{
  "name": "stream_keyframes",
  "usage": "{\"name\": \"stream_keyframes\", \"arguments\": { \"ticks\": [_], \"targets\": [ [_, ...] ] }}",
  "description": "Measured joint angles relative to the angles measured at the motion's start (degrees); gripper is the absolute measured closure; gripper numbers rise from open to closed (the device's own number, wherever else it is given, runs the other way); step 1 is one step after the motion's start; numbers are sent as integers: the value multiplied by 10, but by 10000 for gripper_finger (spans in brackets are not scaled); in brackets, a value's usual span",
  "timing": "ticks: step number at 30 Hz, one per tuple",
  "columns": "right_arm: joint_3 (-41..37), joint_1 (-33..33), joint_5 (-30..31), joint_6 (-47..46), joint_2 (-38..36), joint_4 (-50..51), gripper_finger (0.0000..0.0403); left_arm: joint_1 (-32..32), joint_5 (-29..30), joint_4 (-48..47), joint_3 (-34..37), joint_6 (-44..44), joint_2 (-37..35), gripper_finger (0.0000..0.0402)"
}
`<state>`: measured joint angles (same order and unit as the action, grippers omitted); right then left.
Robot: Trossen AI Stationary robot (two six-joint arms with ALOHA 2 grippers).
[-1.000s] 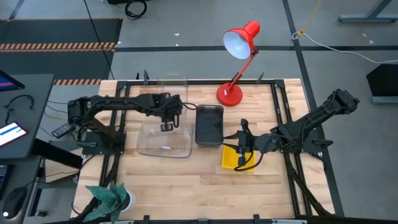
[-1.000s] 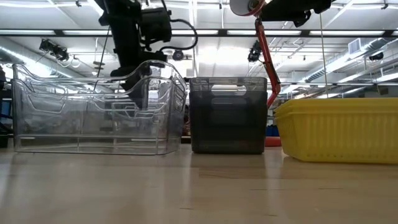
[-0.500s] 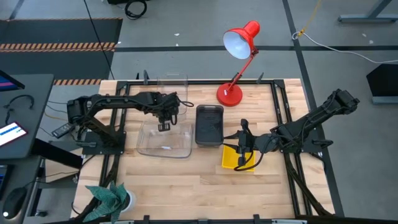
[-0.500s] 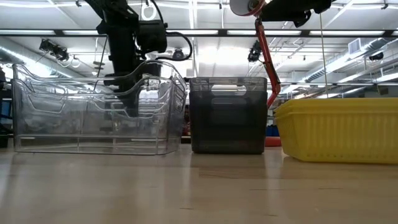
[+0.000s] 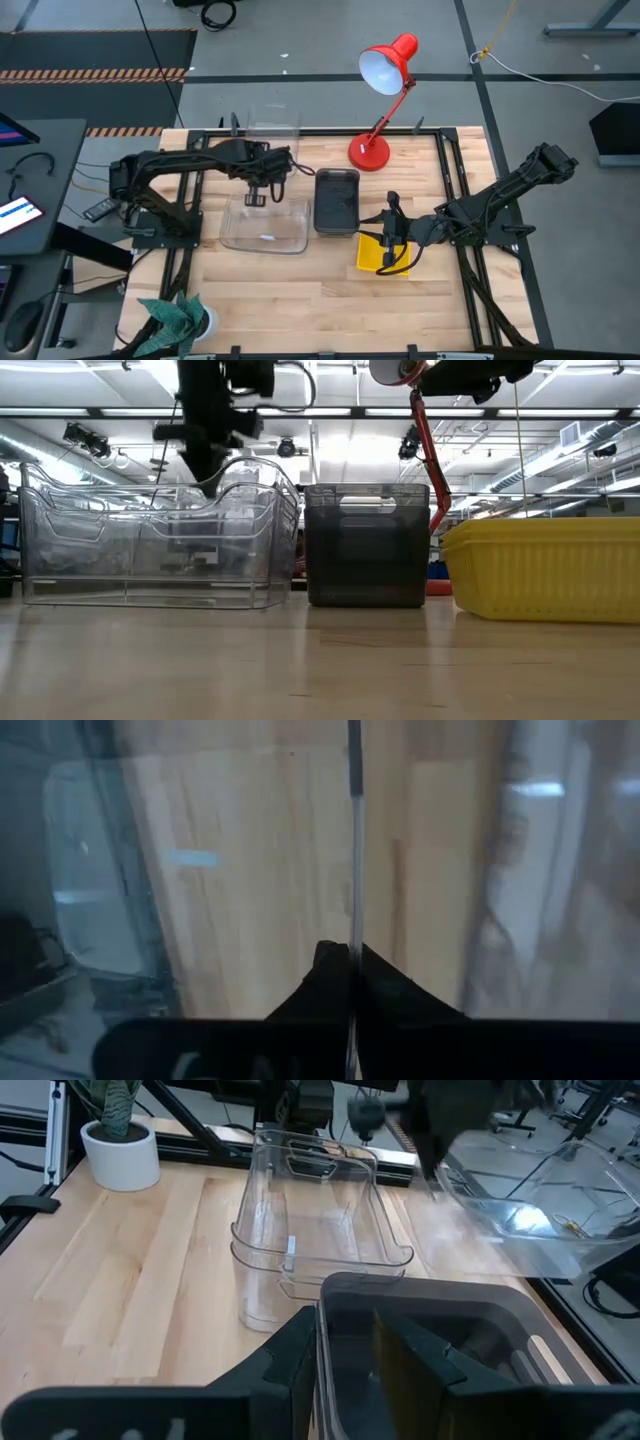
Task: Stack baskets by color
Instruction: Stack the top transparent bin on the stacked transparent bins
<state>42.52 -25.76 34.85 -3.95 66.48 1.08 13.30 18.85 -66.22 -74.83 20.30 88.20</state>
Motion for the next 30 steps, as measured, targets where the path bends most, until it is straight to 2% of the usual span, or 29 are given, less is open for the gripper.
{"name": "stream_keyframes", "arguments": {
  "ticks": [4, 7, 12, 19, 27, 30],
  "targets": [
    [0, -3, 0, -3, 0, 0, 295, -39, -5, -85, -52, 25, -9, 399],
    [0, -9, 0, -4, 0, 0, 295, -78, 2, -105, -73, 51, -36, 400],
    [0, -16, 0, -10, 0, 0, 295, -150, 5, -112, -75, 87, -107, 400],
    [0, -16, 0, -19, 0, 1, 295, -261, -23, -150, -75, 150, -193, 400],
    [0, -16, 0, -38, 0, 5, 295, -374, -22, -242, -74, 149, -231, 400],
    [0, -17, 0, -54, 0, 8, 295, -406, -30, -240, -67, 147, -236, 400]
  ]
}}
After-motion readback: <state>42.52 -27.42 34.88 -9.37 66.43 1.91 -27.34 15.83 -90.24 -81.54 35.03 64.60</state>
